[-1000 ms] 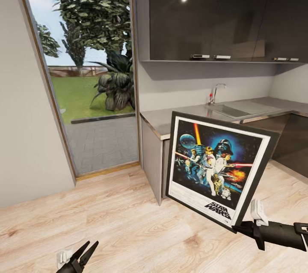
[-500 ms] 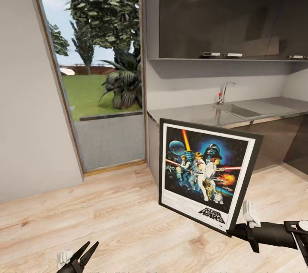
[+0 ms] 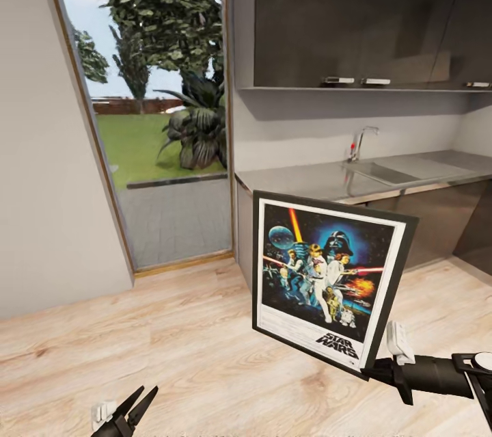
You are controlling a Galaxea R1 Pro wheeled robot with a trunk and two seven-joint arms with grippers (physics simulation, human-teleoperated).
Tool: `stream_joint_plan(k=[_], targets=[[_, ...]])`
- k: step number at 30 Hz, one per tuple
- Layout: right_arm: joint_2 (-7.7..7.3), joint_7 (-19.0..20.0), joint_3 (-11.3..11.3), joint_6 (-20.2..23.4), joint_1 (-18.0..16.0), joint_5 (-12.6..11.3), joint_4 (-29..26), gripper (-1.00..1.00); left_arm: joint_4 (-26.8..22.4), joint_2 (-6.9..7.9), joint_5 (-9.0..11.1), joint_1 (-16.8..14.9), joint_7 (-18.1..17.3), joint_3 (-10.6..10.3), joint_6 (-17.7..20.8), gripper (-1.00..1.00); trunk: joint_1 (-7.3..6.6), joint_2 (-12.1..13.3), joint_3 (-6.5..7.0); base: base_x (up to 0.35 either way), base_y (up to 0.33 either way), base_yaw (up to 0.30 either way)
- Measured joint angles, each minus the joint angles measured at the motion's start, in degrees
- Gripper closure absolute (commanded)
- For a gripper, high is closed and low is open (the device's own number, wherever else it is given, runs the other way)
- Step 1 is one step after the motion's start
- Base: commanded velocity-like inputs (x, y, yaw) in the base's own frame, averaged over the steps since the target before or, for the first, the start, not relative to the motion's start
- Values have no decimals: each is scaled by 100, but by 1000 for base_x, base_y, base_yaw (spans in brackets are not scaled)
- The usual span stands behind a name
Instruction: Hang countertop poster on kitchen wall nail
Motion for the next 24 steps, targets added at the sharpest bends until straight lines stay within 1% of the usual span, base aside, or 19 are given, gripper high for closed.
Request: stream_joint_plan(k=[12, 24], targets=[[0, -2, -27, 0, 0, -22, -6, 100, 0, 0, -1, 2, 0, 0, 7, -100, -264, 481, 113, 0, 0, 0], [0, -2, -48, 0, 0, -28, -7, 100, 0, 0, -5, 1, 5, 0, 9, -100, -527, 963, 316, 0, 0, 0]])
